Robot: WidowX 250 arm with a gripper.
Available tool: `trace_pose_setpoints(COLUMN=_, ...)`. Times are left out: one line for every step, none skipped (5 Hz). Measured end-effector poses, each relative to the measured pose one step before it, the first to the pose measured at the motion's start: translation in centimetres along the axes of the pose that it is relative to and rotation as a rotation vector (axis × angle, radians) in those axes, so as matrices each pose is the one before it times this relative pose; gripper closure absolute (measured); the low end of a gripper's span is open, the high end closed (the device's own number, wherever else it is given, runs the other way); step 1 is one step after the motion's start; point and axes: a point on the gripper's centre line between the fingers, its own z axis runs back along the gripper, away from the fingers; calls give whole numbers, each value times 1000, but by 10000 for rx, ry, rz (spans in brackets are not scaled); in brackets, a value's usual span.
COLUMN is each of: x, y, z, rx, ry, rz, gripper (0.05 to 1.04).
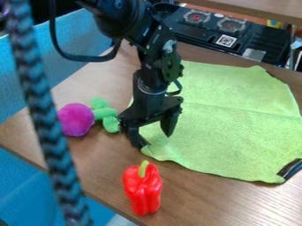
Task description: Fold the cloth from bottom left to top right
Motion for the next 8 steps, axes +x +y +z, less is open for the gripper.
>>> trace_pose_setpoints(x=600, y=414, z=-107, rx=20, ry=64, rz=-37, gripper=82)
trace_pose_setpoints(x=31, y=49, z=-6, rx=17, ry=5, rz=-92, gripper=82)
trace_pose_setpoints(x=72, y=172, z=-271, rx=136, ry=-55, rz=79, gripper=82)
trace_pose_setpoints(x=94, y=325, z=-939, rx=312, ry=-128, rz=46, gripper=137)
trace_pose_setpoints(x=-128, y=-112, z=-143, rx=17, ry=-54, rz=35, gripper=411)
trace_pose_setpoints(x=-205, y=190, z=1, rx=141, ry=173, rz=45, gripper=705)
trace_pose_setpoints(x=259, y=593, z=139, rx=231, ry=303, rz=41, gripper=919)
trace_pose_setpoints(x=1368, y=516, z=1988, rx=-75, ry=195, rz=181, gripper=1004)
